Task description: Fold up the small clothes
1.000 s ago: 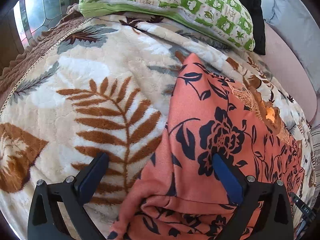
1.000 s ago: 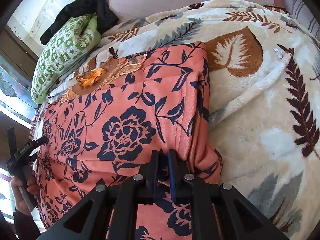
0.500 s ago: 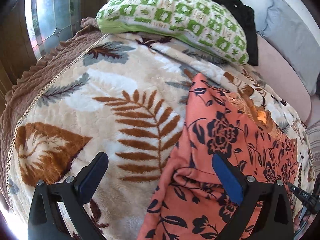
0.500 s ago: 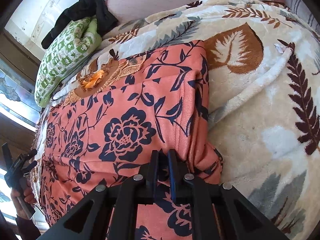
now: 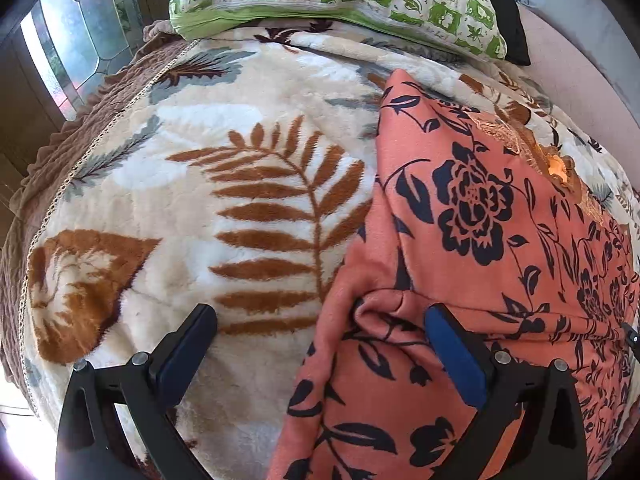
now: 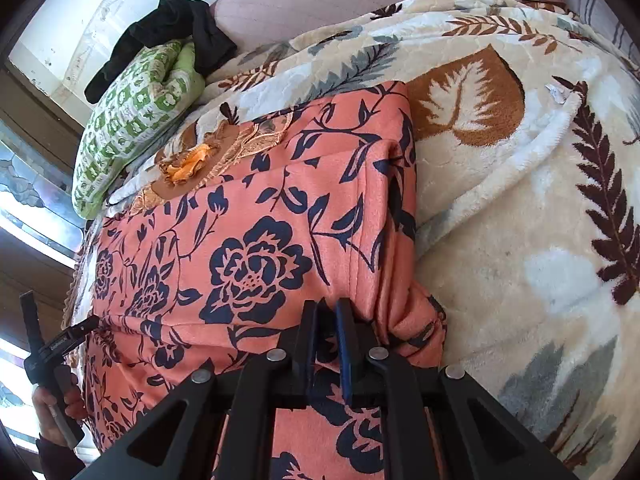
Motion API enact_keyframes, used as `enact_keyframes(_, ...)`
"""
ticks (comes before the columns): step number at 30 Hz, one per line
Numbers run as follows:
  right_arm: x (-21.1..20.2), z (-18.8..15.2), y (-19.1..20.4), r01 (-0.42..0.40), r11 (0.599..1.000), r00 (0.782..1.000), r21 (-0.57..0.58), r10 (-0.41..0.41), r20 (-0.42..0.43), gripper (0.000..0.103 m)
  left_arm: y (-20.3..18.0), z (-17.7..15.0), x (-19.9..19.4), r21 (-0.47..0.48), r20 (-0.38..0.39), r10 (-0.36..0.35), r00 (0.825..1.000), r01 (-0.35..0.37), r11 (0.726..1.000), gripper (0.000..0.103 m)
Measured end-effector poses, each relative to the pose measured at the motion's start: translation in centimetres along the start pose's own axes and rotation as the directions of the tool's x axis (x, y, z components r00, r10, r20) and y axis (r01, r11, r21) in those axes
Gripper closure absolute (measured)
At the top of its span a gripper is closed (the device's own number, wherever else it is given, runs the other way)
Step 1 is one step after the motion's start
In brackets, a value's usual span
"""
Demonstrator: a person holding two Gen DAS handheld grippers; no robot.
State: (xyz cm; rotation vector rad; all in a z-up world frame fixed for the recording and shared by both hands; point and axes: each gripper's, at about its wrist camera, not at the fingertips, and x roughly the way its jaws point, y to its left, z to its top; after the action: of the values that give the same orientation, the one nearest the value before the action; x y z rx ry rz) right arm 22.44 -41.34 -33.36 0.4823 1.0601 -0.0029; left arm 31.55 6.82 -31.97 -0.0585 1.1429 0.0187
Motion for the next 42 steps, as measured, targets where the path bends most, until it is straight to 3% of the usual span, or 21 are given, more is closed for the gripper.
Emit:
enact_keyframes(5,-0.8,-0.5,-0.3,-0.024,1.000,0.999,0.013,0.024,0.030,0.091,-0.1,-1.7,-1.3,0.015,0.015,0.019,1.000,-0.019,1.000,0.000)
enact_keyframes(9,-2.3,-1.5,1.2,-0.009,0.998,0.998,-0.055,0.012,0.055,0.090,-1.5,-4.5,-3.3,0.093,0.045,-0.008,0.999,0.004,0.996,0.000)
enact_keyframes(13,-3.0,-4.5,2.8,-0.094,0.993,0.994,-0.073,0.098,0.050,0.090,-3.7,-7.3,-4.2,0.203,0.046,-0.021,0.999,0.012,0.979,0.000)
enact_keyframes(16,-2.2,-7.4,4.6,-0.103,0.989,0.994,-0.104,0.105,0.013,0.090,-4.8,-9.4,-3.9,0.277,0.034,0.036,0.999,-0.044,0.960,0.000)
enact_keyframes(20,-1.9,-10.7,5.5,-0.085,0.992,0.995,-0.089,0.090,0.046,0.089,-3.7,-10.9,-4.1,0.246,0.000,0.010,1.000,-0.010,0.969,0.000)
enact_keyframes(26,-2.5,-12.3,4.2,-0.151,0.988,0.987,-0.010,0.150,-0.051,0.088,-2.8,-13.9,-4.8,0.289,0.017,0.026,1.000,-0.030,0.957,0.000)
enact_keyframes(37,-4.8,-16.3,5.0,-0.112,0.989,0.988,-0.096,0.101,-0.117,0.088,-1.8,-16.5,-5.9,0.236,-0.025,0.025,0.999,-0.018,0.972,0.000)
enact_keyframes(42,-6.3,-17.4,4.8,-0.161,0.981,0.984,-0.104,0.151,-0.100,0.088,-0.6,-16.5,-7.4,0.167,-0.062,-0.049,0.997,0.059,0.984,0.000)
